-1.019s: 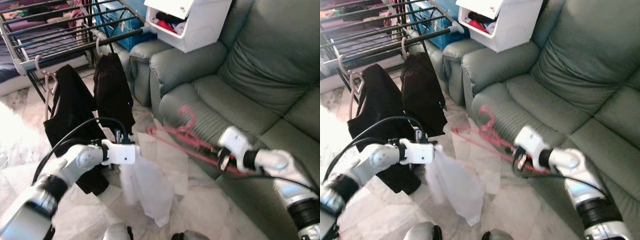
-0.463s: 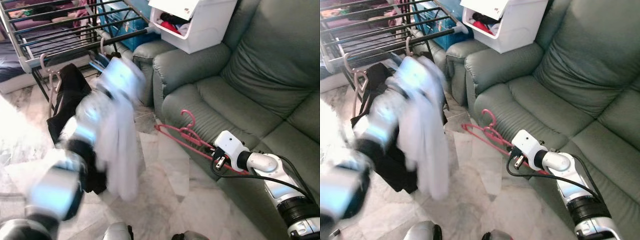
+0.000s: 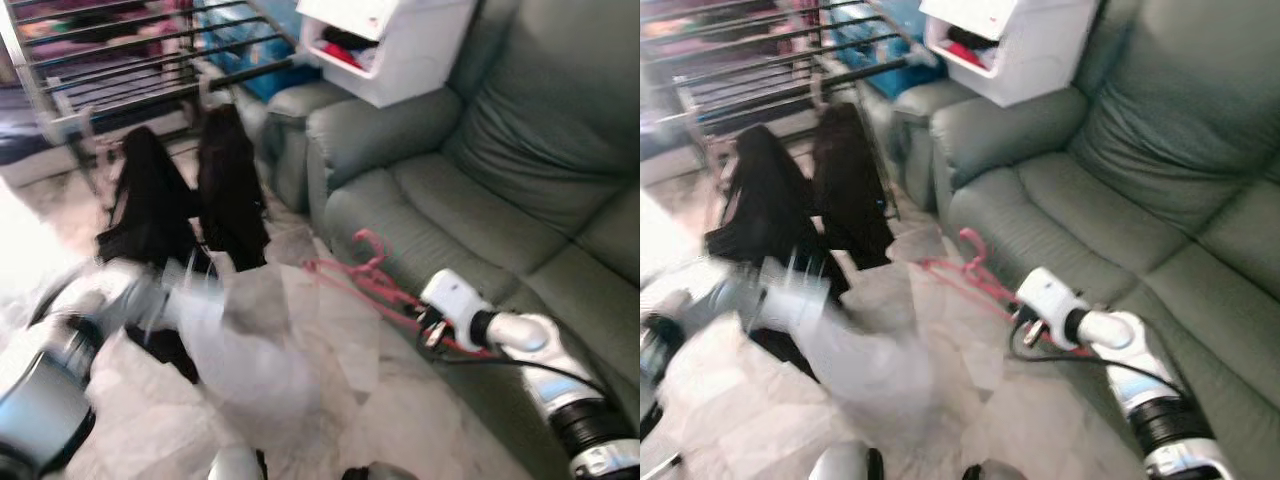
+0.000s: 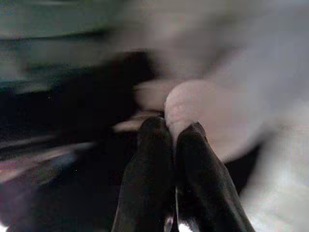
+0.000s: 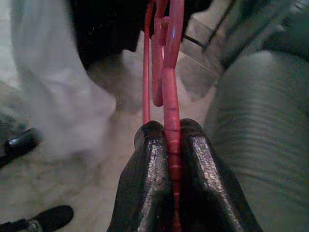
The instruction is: Hang hanger
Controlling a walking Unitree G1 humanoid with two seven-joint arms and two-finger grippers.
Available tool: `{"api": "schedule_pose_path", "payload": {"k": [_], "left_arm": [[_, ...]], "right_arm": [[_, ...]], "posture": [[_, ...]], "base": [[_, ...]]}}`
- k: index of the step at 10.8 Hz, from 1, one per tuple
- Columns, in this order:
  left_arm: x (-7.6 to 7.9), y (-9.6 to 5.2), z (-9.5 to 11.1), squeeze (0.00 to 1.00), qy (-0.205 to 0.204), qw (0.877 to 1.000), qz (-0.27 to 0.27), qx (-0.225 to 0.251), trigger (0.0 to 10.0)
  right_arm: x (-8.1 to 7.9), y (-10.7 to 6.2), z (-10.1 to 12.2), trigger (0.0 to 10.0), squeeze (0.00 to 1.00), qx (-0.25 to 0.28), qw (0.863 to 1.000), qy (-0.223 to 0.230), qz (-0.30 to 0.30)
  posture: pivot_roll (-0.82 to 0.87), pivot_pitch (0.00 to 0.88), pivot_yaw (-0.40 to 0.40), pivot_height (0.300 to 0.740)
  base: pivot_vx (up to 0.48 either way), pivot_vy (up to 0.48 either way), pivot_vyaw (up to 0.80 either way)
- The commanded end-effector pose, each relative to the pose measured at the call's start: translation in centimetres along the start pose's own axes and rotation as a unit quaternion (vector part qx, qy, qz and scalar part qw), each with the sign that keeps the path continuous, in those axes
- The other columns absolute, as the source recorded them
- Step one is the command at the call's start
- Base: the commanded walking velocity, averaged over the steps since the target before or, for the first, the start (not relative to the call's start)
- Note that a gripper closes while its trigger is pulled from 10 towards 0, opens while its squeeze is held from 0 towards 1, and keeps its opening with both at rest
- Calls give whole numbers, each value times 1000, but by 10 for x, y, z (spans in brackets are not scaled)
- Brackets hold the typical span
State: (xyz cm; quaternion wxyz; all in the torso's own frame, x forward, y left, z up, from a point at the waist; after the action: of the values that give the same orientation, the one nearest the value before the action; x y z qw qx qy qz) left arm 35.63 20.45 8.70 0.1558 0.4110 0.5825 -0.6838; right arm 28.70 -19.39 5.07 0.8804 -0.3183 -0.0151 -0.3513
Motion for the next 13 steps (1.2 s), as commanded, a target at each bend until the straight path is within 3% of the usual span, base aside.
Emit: {"api": "schedule_pose_path", "payload": {"k": [1,3,4,5,6,7,8,10,13], "left_arm": [[-45,-5,13,0,-8,991,129,27,10000],[-62,-3,30,0,-75,974,200,80,10000],[-60,-1,37,0,-88,971,199,96,10000],[-57,-1,37,0,-98,970,199,98,10000],[-54,-1,29,0,-141,967,198,82,10000],[-52,1,21,0,-160,966,194,53,10000],[-54,1,12,0,-218,954,207,22,10000],[-67,-2,11,0,-287,924,249,32,10000],[-75,-3,20,0,-325,900,283,59,10000]], "right_arm": [[1,-1,0,10000,0,0,1000,-9,-3],[7,3,7,10000,0,11,1000,-16,-21],[12,4,12,10000,0,19,999,-15,-37],[14,6,19,10000,0,37,998,-7,-44],[10,9,24,10000,0,47,998,-7,-40],[8,12,25,10000,0,52,998,-5,-45],[4,14,25,10000,0,56,997,-1,-44],[1,14,28,10000,0,70,996,-3,-47],[12,9,29,10000,0,80,993,-15,-82]], "posture": [[-47,0,-7,740],[-36,0,-13,740],[-39,0,-15,740],[-38,0,-19,740],[-37,0,-20,740],[-34,0,-23,740],[-33,0,-25,740],[-33,0,-24,740],[-35,0,-17,740]], "base": [[0,0,0],[0,0,0],[0,0,0],[0,0,0],[0,0,0],[0,0,0],[0,0,0],[0,0,0],[0,0,0]]}}
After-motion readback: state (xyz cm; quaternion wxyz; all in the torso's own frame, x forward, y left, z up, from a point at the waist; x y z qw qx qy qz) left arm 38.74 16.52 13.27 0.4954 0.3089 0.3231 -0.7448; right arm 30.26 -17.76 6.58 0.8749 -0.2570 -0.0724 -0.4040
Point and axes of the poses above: a point about 5 cm out from each wrist's last joint towards the gripper, its own y axis pointing out of the wrist towards the gripper, its own z axis along the axis of the wrist's last joint, x = y × z, the point moved 1 cm from there along y, pointing out of the wrist towards the gripper, and after that the axes turned 3 degrees about y, right-handed, at the moved point
